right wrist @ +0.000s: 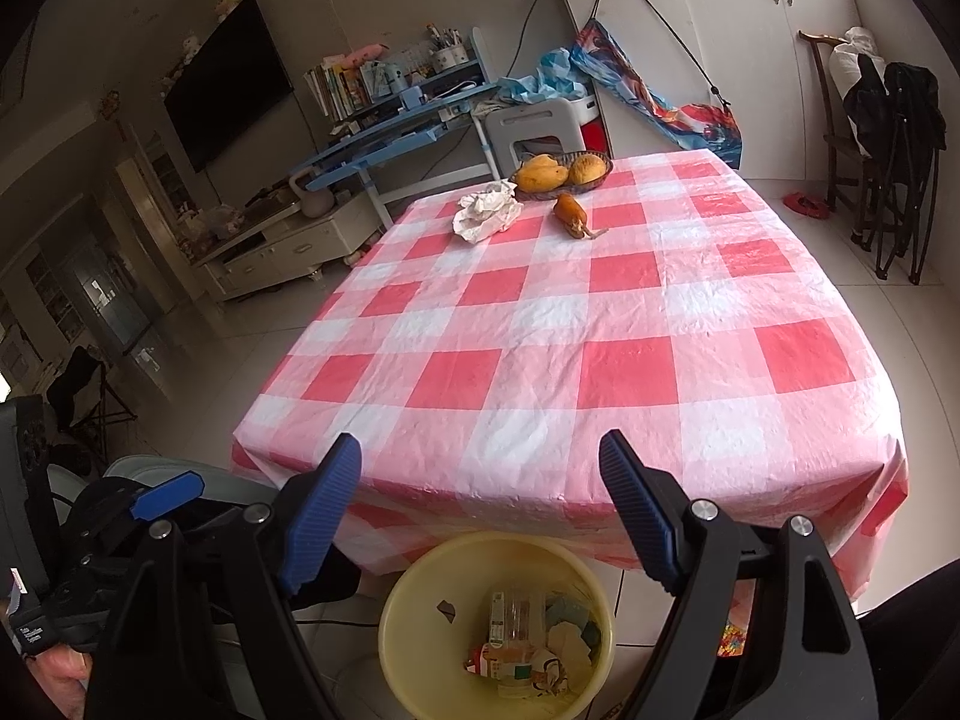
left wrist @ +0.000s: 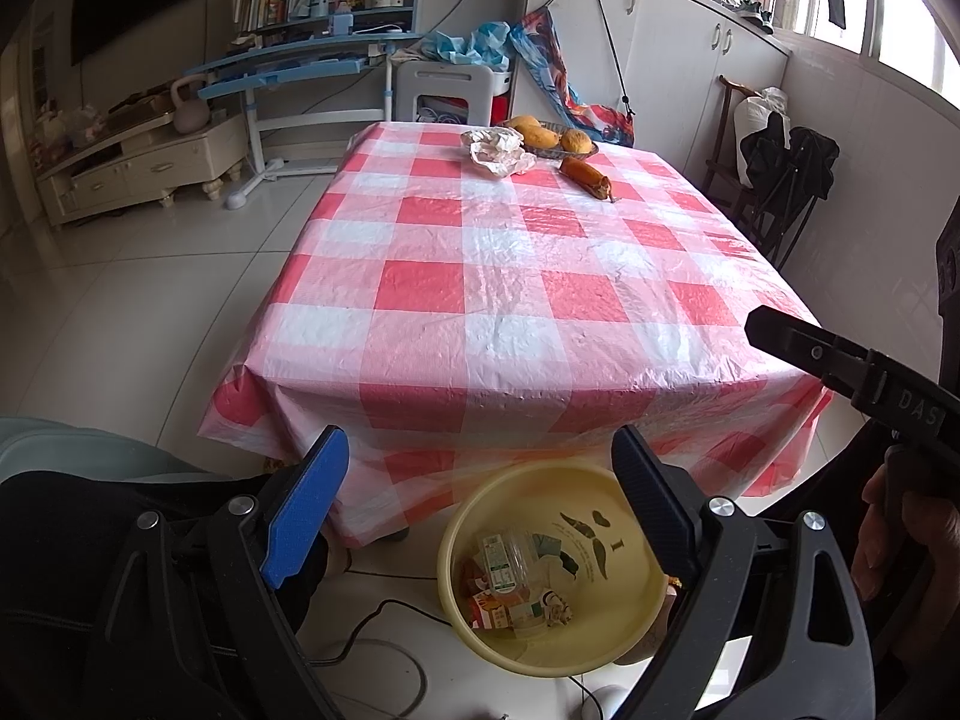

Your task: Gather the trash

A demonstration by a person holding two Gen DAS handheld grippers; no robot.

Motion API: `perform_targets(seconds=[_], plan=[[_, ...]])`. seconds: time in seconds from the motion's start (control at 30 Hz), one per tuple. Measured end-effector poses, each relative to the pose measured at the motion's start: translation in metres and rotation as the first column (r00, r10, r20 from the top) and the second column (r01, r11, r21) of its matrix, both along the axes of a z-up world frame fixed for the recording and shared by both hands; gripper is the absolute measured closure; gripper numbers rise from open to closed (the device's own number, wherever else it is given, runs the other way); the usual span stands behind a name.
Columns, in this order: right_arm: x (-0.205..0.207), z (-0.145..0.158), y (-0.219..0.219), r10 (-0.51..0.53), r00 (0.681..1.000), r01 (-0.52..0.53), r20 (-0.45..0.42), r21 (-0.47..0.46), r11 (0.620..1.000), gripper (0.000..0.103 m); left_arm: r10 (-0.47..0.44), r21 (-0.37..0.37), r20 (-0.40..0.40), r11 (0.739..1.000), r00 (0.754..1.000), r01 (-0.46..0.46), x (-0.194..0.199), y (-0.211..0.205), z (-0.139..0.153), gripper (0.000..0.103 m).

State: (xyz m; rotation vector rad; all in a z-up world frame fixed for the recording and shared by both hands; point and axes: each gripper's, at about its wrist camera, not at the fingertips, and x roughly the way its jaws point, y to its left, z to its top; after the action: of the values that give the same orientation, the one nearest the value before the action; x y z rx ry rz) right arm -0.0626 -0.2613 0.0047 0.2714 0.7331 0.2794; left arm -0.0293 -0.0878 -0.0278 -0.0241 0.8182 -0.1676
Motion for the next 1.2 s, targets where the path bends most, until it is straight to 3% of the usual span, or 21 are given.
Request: perform_targets(seconds=[1.2], plan=[[-0.0021,-0.0014,0.0014,0.001,1.0,-0.001,0.005,0.0,1.0,0.025,0.0,0.0,0.001,1.0,1.0,0.0,0.0003,0.0014,-0.0002,0.017]])
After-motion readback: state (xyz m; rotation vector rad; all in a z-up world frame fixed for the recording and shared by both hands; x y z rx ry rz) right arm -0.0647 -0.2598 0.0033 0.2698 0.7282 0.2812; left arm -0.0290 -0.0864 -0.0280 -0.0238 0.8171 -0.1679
